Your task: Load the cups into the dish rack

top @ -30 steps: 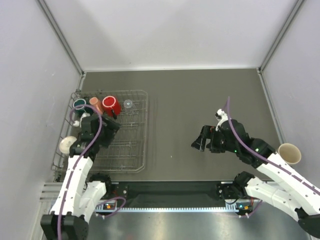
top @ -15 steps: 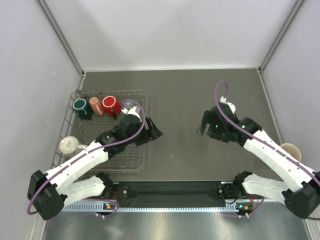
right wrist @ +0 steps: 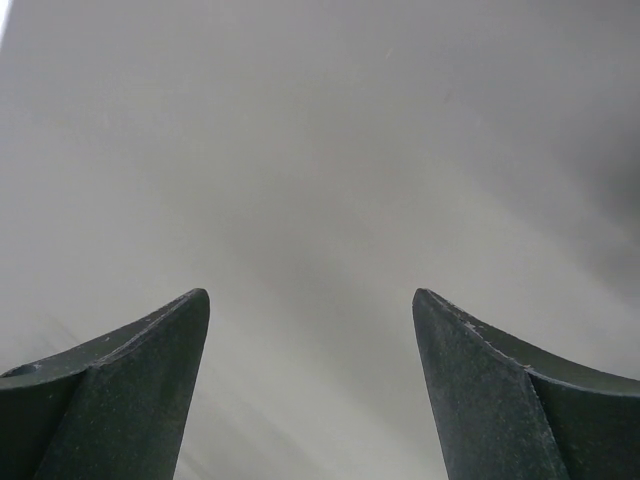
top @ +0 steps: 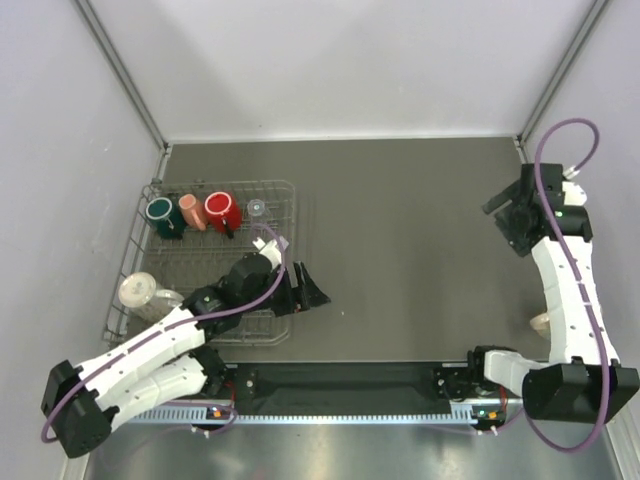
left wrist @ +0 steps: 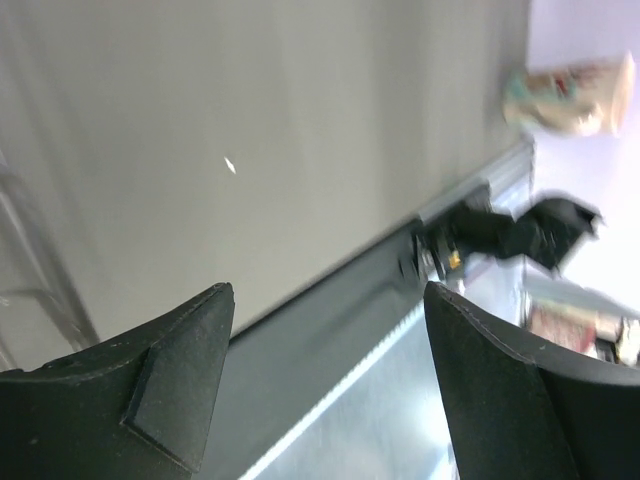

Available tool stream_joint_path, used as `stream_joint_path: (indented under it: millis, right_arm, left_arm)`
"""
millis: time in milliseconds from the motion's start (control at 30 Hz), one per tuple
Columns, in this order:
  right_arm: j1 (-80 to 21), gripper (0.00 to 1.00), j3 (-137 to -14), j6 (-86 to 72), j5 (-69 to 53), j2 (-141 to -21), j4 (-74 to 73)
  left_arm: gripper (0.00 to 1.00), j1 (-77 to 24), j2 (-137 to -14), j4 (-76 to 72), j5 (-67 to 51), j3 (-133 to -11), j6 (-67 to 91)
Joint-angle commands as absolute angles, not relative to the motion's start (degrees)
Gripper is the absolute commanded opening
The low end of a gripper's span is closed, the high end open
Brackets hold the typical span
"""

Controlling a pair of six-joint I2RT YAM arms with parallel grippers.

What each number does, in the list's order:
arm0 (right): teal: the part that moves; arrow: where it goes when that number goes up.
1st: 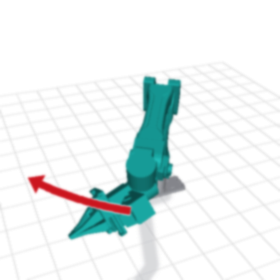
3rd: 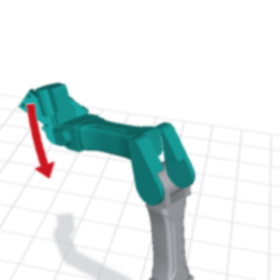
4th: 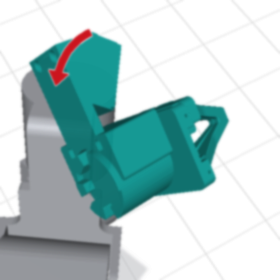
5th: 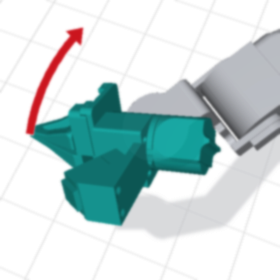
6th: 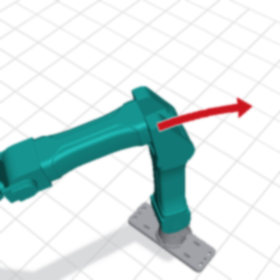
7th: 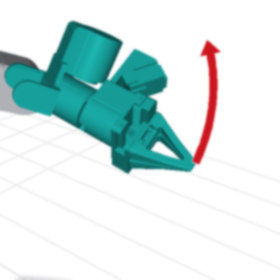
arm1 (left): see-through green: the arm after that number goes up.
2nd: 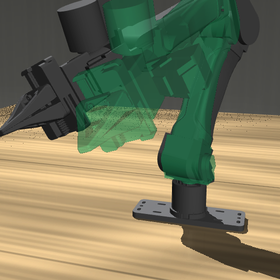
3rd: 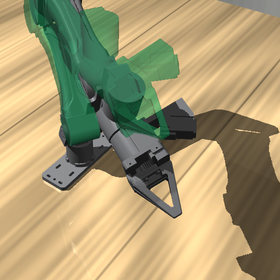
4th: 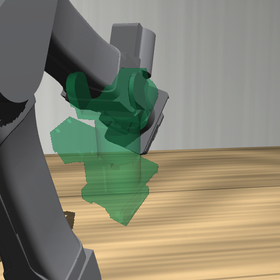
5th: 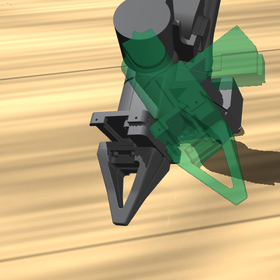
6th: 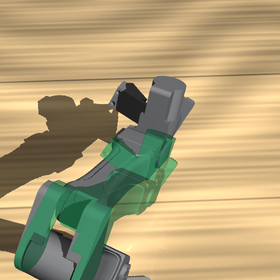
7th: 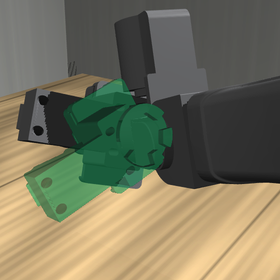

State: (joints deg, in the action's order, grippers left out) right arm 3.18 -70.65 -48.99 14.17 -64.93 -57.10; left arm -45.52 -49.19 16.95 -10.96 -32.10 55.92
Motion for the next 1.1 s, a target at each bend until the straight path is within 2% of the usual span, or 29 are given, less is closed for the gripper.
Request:
stream_joint_path:
  millis: [0, 200, 433, 600, 1067]
  right_arm:
    - [5.97, 0.82, -74.36, -50.09, 17.75, -64.52, -60.82]
    - [9.74, 0.81, -72.16, -52.48, 23.37, -65.47, -63.8]
    - [21.34, 0.79, -72.86, -41.41, 27.34, -70.13, -64.34]
    - [23.9, 0.77, -71.28, -37.09, 28.13, -69.79, -63.99]
    - [27.15, 0.74, -63.55, -32.43, 31.73, -66.36, -60.91]
  left_arm:
    - [0.81, -45.97, -45.8, 19.49, -18.54, -31.55, 52.83]
    - [0.82, -45.97, -39.47, 29.52, -22.4, -32.61, 47.99]
    - [0.82, -45.97, -33.05, 37.43, -25.31, -34.01, 44.75]
    - [0.82, -46.05, -30.59, 43.14, -24.52, -36.56, 42.37]
    - [0.82, -45.97, -28.65, 41.13, -26.81, -35.59, 44.03]
